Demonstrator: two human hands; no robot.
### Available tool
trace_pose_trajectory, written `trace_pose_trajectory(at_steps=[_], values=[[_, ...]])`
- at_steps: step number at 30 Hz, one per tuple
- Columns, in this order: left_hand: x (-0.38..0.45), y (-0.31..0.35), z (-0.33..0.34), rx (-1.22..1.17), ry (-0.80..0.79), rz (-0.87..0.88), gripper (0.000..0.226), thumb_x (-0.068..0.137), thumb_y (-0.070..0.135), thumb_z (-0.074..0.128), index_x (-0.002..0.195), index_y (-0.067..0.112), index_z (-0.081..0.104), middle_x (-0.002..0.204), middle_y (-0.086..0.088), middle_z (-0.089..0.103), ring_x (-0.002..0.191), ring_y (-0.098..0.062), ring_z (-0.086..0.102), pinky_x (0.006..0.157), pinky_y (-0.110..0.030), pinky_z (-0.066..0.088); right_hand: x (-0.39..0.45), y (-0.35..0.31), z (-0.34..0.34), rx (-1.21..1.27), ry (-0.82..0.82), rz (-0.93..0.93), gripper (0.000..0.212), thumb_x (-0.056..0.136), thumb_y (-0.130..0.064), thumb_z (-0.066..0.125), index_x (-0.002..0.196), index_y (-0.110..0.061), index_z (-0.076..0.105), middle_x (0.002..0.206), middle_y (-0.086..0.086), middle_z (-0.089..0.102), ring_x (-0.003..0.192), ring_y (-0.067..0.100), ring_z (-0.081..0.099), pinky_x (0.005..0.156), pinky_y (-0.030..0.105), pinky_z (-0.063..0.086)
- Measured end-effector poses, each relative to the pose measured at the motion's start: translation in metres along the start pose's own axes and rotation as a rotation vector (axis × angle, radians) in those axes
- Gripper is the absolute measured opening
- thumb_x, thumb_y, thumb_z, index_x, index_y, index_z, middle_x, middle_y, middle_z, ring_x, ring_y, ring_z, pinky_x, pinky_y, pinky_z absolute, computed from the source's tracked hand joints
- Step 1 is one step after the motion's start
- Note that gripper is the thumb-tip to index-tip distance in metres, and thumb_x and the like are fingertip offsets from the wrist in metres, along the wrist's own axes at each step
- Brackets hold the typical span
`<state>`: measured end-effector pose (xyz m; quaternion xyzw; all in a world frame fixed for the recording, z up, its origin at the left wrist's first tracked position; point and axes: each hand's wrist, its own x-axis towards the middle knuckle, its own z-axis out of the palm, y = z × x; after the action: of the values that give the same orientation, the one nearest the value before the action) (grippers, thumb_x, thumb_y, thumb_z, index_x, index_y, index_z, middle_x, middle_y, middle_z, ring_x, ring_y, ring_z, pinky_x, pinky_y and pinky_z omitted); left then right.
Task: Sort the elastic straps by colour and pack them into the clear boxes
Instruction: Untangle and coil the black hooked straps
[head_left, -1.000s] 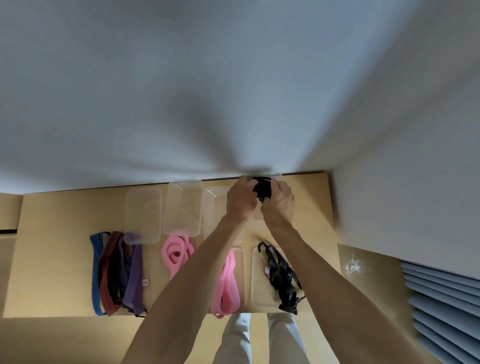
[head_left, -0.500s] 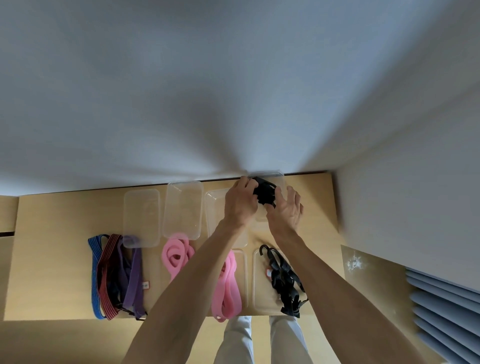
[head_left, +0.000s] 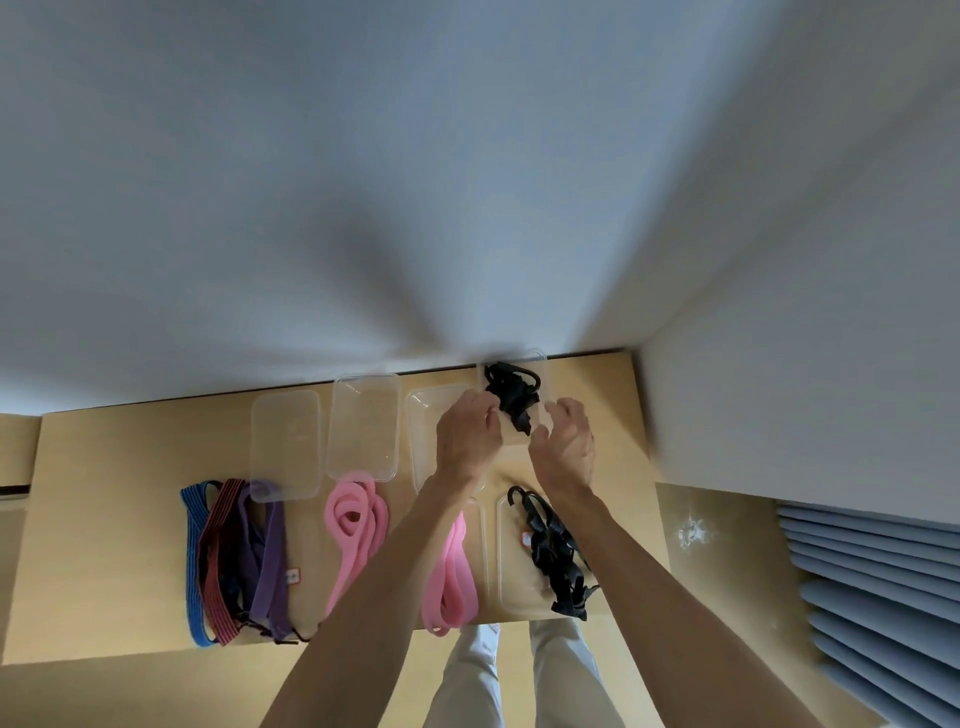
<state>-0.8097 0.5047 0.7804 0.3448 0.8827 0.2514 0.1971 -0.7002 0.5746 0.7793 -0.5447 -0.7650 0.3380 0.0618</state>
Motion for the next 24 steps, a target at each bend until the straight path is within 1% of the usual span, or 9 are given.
trace_pose_trajectory(at_steps=[3,7,11,13,16,18,19,21,24], values=[[-0.026,0.004,0.002,0.008,-0.101,0.038,0.02,0.089,0.001,0.053,0.097,0.007,0.07,0.09,-0.007,0.067,0.078,-0.027,0.062,0.075,-0.04,0.051,-0.02,0.013,-0.013,0.014,-0.019,0.082,0.038,0.086,0.008,0.051,0.118,0.0,0.068,0.121,0.017,0.066,0.102,0.036,0.064,0.086,0.041,0.053],[-0.059,0.007,0.013,0.038,-0.255,0.068,0.027,0.093,0.004,0.051,0.11,0.009,0.07,0.101,-0.008,0.07,0.095,-0.028,0.065,0.086,-0.036,0.049,-0.045,0.037,-0.023,-0.079,-0.202,0.23,0.041,0.087,0.001,0.051,0.123,-0.011,0.066,0.123,0.01,0.066,0.106,0.029,0.064,0.086,0.033,0.052],[-0.083,0.004,0.028,0.122,-0.32,0.044,0.032,0.094,0.004,0.044,0.115,0.011,0.067,0.107,-0.008,0.067,0.102,-0.027,0.062,0.089,-0.034,0.047,-0.065,0.054,-0.025,-0.178,-0.342,0.277,0.044,0.086,-0.001,0.053,0.125,-0.017,0.062,0.124,0.009,0.063,0.111,0.028,0.061,0.089,0.031,0.05],[-0.089,-0.001,0.036,0.158,-0.342,0.062,0.026,0.096,0.008,0.044,0.109,0.007,0.067,0.107,-0.009,0.066,0.098,-0.024,0.062,0.087,-0.033,0.049,-0.073,0.061,-0.022,-0.201,-0.392,0.274,0.042,0.086,-0.003,0.055,0.125,-0.017,0.062,0.124,0.01,0.063,0.112,0.029,0.06,0.088,0.031,0.049],[-0.102,0.003,0.042,0.137,-0.331,0.075,0.015,0.096,0.018,0.047,0.088,0.009,0.057,0.092,-0.013,0.057,0.076,-0.021,0.053,0.078,-0.037,0.049,-0.084,0.067,-0.015,-0.168,-0.416,0.268,0.036,0.086,-0.009,0.058,0.119,-0.021,0.067,0.116,0.008,0.067,0.102,0.029,0.063,0.078,0.029,0.048],[-0.107,0.001,0.048,0.064,-0.371,0.04,0.016,0.093,0.013,0.052,0.078,0.011,0.049,0.093,-0.016,0.05,0.08,-0.027,0.05,0.076,-0.03,0.043,-0.09,0.068,-0.009,-0.124,-0.4,0.248,0.035,0.085,-0.016,0.064,0.118,-0.026,0.069,0.108,0.007,0.069,0.092,0.027,0.063,0.07,0.027,0.046],[-0.109,-0.001,0.051,0.03,-0.404,-0.023,0.021,0.093,0.007,0.052,0.073,0.012,0.049,0.093,-0.018,0.052,0.082,-0.03,0.051,0.074,-0.026,0.04,-0.092,0.069,-0.006,-0.126,-0.389,0.229,0.036,0.085,-0.017,0.065,0.12,-0.025,0.069,0.108,0.008,0.067,0.093,0.028,0.063,0.071,0.028,0.047],[-0.111,-0.003,0.054,-0.055,-0.413,-0.13,0.025,0.09,0.001,0.052,0.066,0.009,0.053,0.087,-0.017,0.058,0.084,-0.029,0.053,0.069,-0.023,0.033,-0.095,0.073,0.001,-0.174,-0.373,0.205,0.039,0.087,-0.015,0.062,0.126,-0.018,0.063,0.115,0.012,0.063,0.103,0.032,0.061,0.081,0.034,0.049],[-0.111,-0.004,0.053,-0.018,-0.421,-0.143,0.024,0.087,0.005,0.053,0.065,0.009,0.059,0.077,-0.01,0.061,0.083,-0.021,0.052,0.069,-0.024,0.033,-0.097,0.08,0.007,-0.195,-0.37,0.227,0.037,0.086,-0.01,0.062,0.123,-0.011,0.062,0.115,0.014,0.065,0.105,0.033,0.062,0.085,0.035,0.049]])
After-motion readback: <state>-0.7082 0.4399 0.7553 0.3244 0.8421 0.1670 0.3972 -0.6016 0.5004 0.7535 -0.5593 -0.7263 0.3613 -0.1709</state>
